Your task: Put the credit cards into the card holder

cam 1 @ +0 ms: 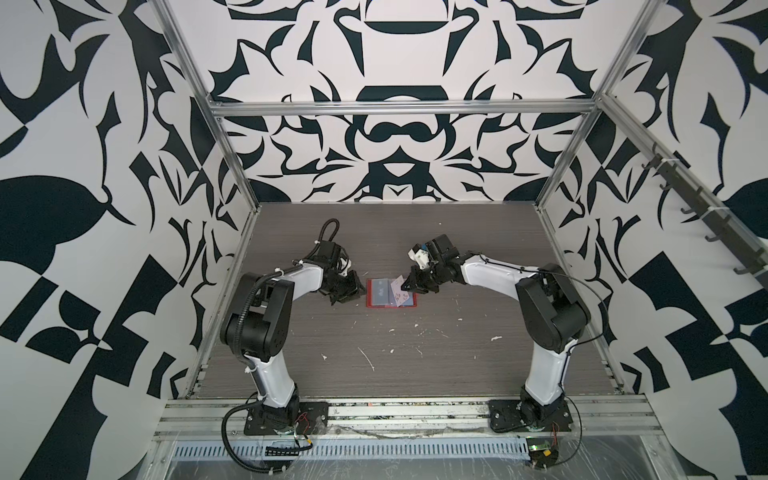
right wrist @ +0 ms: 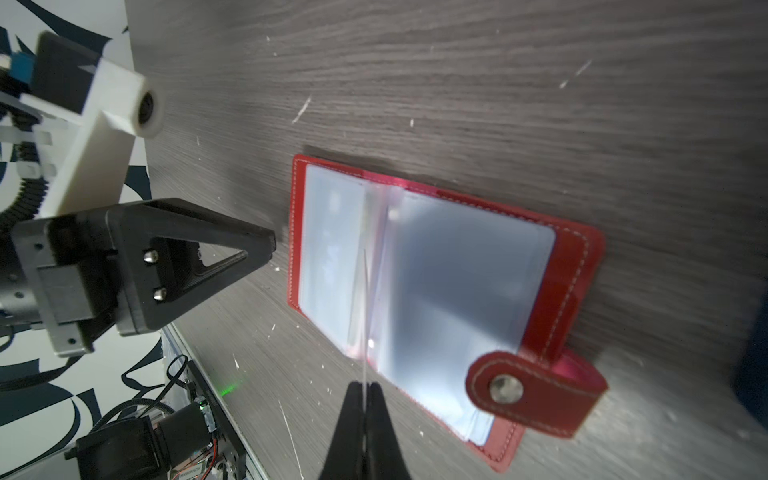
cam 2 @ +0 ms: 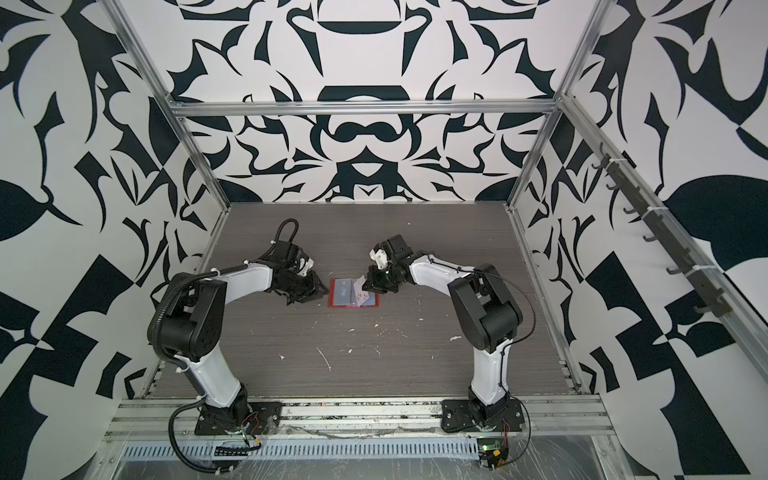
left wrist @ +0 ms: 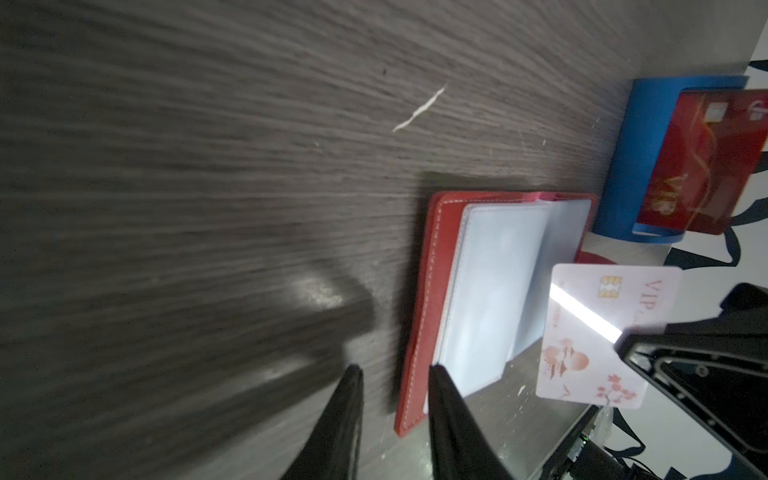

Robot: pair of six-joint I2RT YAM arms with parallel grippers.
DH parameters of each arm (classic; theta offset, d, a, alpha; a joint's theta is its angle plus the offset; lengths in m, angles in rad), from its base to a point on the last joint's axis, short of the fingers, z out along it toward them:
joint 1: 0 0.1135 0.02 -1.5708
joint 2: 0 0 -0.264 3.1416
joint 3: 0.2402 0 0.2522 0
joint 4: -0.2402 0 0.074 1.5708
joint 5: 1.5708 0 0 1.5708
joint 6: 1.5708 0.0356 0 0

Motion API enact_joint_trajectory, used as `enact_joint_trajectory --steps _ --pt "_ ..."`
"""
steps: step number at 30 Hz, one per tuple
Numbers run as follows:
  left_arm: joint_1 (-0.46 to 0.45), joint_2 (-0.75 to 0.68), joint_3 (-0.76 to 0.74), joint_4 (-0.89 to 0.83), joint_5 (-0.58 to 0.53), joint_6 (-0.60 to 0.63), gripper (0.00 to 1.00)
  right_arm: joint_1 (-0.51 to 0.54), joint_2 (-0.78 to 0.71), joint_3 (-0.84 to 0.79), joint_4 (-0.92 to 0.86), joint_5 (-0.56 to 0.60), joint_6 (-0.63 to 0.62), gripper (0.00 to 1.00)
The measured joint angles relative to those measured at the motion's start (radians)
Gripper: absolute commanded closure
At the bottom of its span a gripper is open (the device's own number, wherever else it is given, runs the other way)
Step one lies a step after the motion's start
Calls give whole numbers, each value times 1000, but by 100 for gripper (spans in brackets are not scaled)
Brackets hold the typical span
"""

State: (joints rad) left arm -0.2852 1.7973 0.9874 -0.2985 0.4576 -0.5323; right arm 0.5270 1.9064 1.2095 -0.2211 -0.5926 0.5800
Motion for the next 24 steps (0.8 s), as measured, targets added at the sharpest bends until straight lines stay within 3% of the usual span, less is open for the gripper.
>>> enact_joint_trajectory --steps 24 --pt "1 55 22 40 45 -10 82 11 45 29 12 -13 4 100"
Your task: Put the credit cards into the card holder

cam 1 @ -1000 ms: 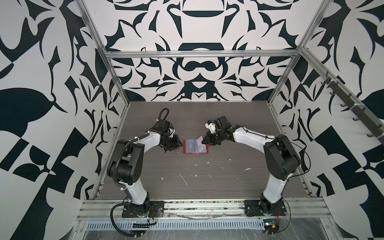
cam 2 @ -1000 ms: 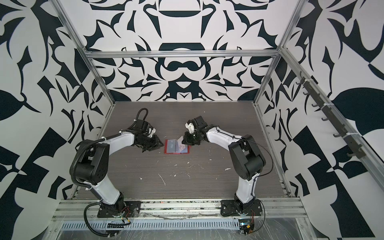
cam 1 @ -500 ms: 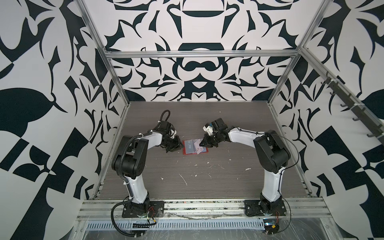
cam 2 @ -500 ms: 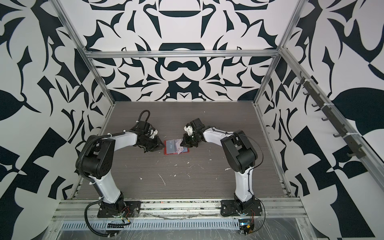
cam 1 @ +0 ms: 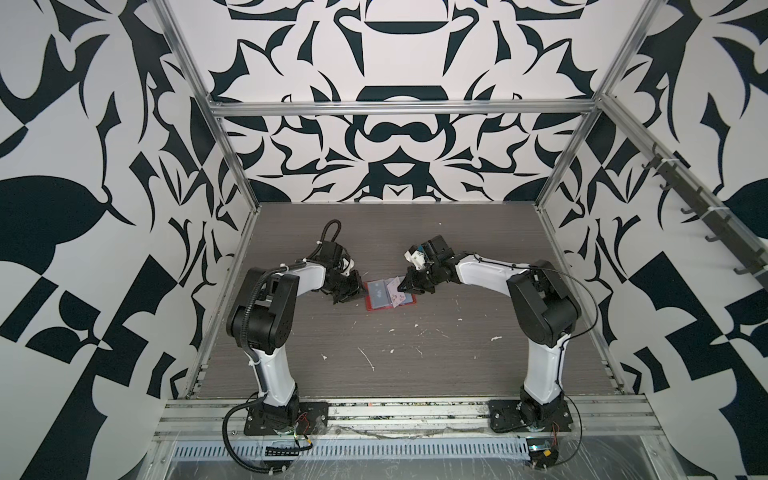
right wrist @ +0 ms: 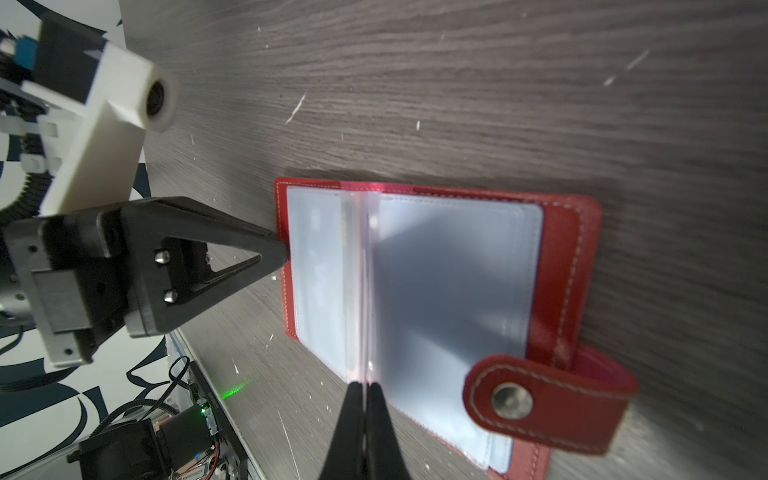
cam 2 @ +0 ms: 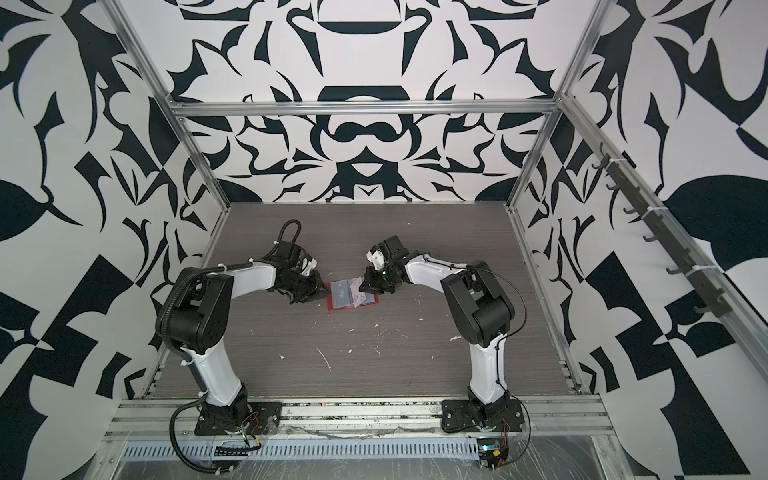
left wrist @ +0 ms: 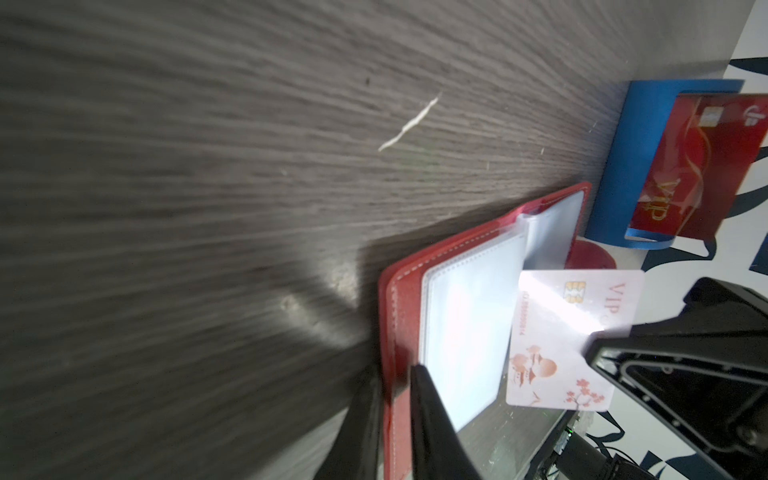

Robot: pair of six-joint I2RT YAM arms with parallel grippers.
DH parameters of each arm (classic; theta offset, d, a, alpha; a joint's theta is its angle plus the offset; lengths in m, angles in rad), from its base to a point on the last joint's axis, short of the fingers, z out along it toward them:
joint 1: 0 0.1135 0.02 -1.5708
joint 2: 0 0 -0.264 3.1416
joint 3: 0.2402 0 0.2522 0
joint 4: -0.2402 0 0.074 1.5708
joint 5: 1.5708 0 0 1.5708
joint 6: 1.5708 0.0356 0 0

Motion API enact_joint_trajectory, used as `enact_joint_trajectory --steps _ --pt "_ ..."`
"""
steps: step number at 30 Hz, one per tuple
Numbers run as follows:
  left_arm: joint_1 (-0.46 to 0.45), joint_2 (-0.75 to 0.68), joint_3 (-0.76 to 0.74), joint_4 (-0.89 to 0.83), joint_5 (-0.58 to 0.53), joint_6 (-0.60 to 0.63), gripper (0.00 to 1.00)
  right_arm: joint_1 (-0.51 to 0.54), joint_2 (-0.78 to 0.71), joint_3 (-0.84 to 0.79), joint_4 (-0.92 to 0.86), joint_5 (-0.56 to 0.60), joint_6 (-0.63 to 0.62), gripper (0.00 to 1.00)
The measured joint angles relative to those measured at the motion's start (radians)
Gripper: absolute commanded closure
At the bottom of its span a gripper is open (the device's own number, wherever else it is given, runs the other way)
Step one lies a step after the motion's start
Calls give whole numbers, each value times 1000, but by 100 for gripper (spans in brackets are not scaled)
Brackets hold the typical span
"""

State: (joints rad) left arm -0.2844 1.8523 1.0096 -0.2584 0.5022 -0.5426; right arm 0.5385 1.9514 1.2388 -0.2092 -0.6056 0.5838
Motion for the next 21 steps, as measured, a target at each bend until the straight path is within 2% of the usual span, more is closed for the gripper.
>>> enact_joint_trajectory --steps 21 --pt "0 27 34 0 -6 0 83 0 -13 4 -8 27 -15 100"
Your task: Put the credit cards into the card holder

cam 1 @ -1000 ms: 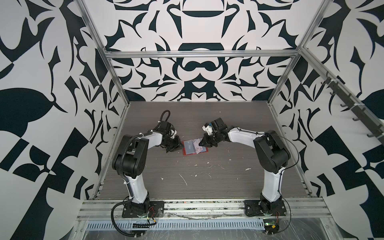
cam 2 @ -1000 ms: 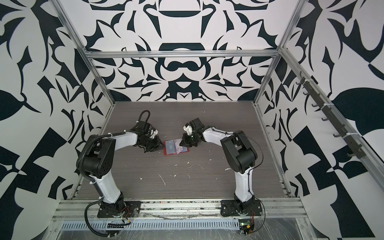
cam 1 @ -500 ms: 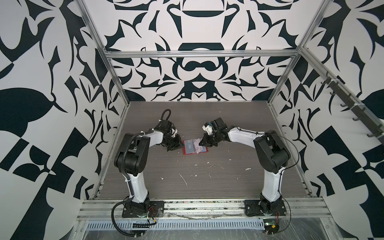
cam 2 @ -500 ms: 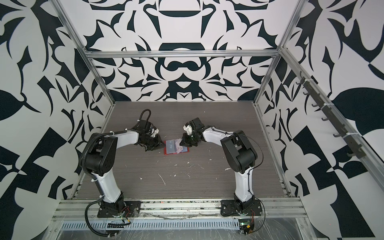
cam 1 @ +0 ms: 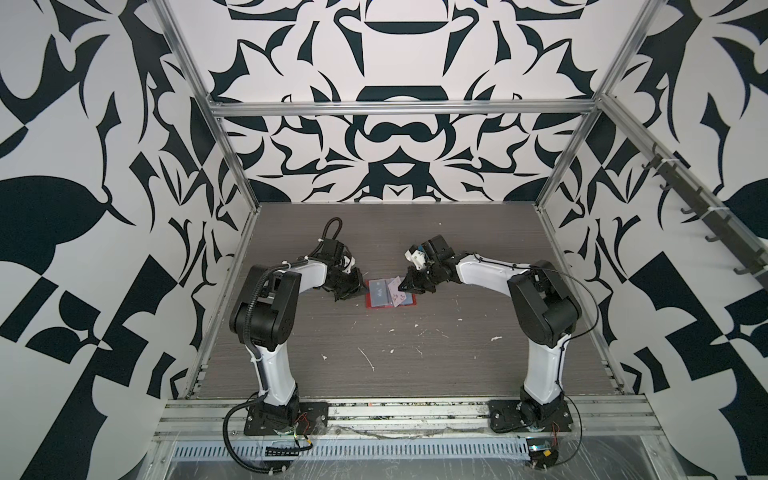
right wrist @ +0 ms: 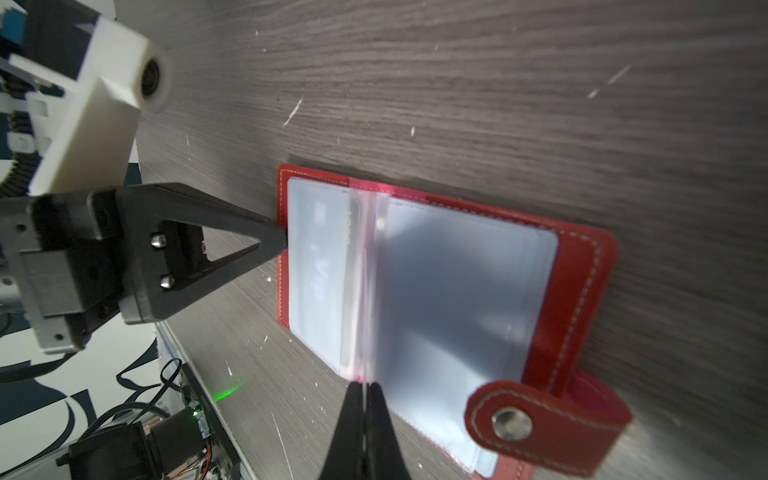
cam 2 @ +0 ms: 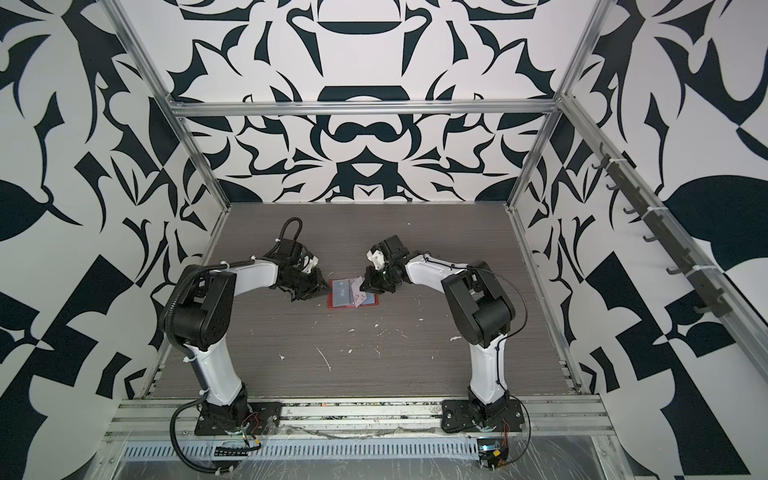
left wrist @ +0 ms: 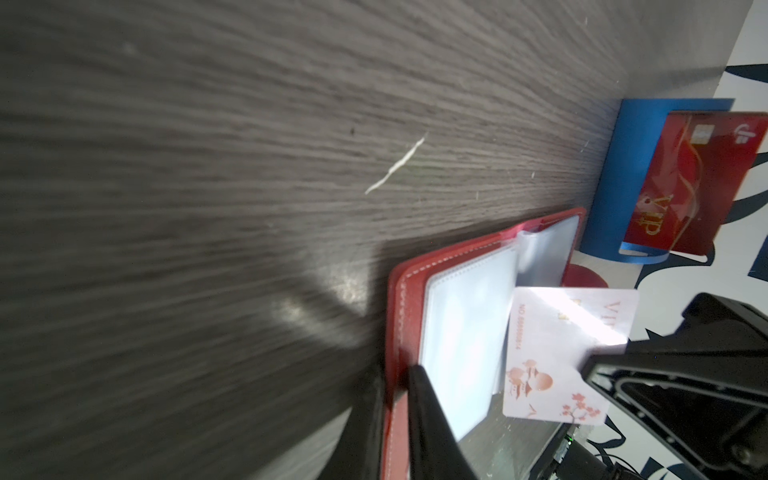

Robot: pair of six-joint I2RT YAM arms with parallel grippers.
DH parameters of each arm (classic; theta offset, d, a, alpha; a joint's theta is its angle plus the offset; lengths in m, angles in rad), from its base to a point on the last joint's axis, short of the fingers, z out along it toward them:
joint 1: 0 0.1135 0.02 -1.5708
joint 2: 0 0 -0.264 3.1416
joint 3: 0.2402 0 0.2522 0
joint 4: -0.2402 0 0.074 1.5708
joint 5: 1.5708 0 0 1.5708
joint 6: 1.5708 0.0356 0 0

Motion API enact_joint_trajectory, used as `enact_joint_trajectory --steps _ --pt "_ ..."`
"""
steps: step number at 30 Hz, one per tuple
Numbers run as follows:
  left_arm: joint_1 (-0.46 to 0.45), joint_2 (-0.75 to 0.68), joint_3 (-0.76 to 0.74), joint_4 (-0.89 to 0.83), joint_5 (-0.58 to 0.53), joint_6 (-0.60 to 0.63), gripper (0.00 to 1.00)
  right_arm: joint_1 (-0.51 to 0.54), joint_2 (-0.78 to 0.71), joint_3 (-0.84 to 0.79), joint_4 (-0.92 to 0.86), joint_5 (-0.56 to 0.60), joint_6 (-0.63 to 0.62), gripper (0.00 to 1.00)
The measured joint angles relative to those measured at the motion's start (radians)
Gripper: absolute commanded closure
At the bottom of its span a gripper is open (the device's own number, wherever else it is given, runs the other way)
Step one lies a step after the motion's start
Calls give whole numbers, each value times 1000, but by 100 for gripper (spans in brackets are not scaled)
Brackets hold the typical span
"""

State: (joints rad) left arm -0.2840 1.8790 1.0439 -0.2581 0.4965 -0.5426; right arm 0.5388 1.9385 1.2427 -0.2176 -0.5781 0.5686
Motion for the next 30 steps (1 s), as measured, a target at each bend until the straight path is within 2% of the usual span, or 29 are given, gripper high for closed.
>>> enact_joint_trajectory --steps 9,30 --pt "0 0 1 0 -2 0 83 0 -70 0 9 24 -2 100" --pt "0 0 1 -1 -3 1 83 0 9 0 19 -27 -4 100"
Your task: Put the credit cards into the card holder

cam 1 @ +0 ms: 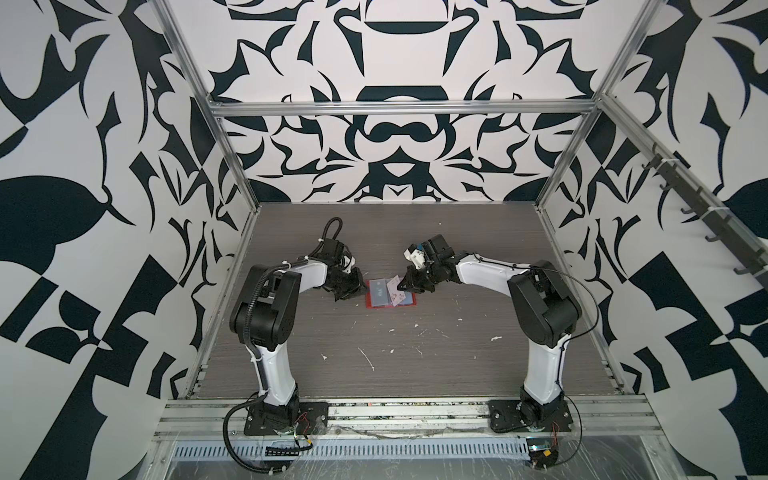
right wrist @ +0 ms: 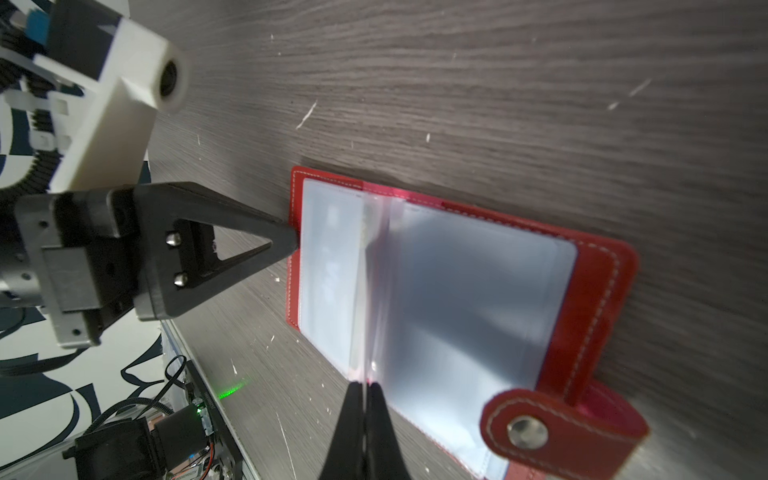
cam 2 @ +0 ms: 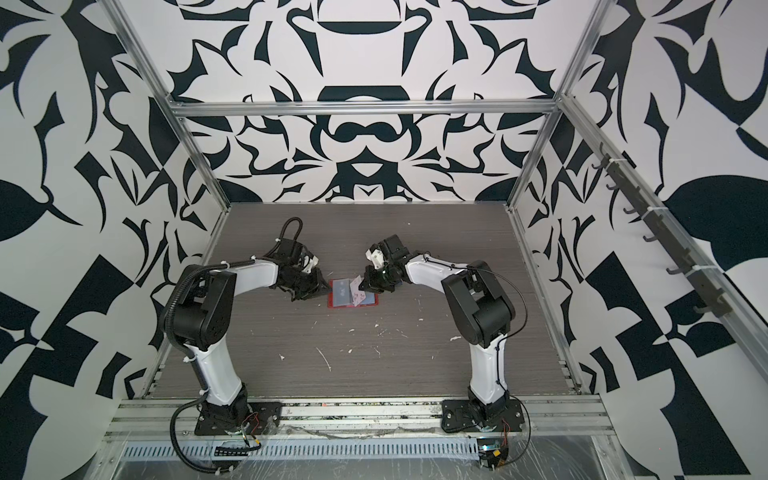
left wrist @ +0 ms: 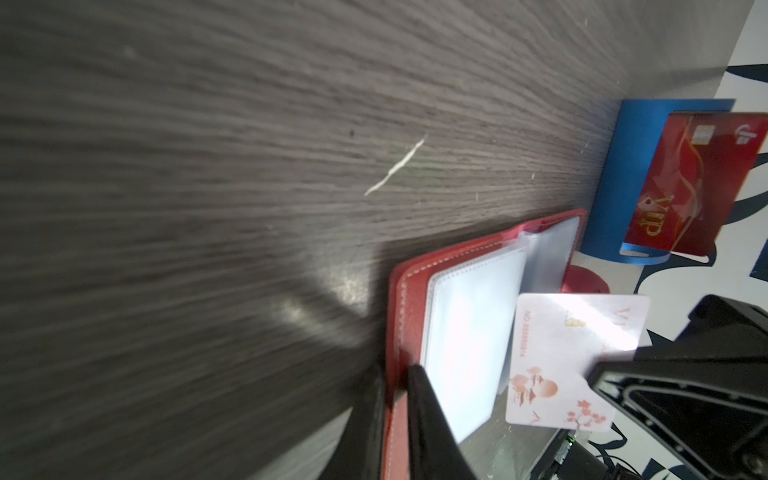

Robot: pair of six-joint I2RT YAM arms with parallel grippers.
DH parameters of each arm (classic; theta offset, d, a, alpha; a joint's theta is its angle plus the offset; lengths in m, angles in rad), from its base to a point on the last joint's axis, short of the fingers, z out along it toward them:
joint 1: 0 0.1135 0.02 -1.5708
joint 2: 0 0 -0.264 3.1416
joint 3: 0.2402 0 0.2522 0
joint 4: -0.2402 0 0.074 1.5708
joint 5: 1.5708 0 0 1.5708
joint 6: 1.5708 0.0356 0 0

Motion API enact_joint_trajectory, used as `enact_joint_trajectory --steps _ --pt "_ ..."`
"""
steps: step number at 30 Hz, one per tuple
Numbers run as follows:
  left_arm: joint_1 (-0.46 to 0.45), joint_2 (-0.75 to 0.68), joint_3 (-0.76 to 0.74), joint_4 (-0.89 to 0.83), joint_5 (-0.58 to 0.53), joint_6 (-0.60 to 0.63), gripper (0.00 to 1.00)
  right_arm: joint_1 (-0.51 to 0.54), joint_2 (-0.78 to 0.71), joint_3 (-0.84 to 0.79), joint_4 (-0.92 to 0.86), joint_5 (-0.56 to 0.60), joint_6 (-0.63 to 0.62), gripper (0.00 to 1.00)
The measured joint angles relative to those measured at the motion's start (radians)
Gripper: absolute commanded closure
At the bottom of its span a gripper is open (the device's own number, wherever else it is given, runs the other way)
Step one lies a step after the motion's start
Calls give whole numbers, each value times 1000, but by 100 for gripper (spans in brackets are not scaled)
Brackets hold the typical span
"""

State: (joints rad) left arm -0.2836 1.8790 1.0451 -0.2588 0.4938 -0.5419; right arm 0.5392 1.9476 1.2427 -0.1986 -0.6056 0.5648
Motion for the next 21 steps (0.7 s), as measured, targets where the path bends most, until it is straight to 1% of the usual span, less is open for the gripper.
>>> enact_joint_trajectory --steps 6,14,21 --pt "0 1 0 -1 0 0 83 0 3 2 3 -13 0 100" --pt "0 10 15 -9 1 2 83 0 55 19 26 -38 2 100" --pt "0 12 18 -10 1 9 84 0 66 34 48 -47 8 100"
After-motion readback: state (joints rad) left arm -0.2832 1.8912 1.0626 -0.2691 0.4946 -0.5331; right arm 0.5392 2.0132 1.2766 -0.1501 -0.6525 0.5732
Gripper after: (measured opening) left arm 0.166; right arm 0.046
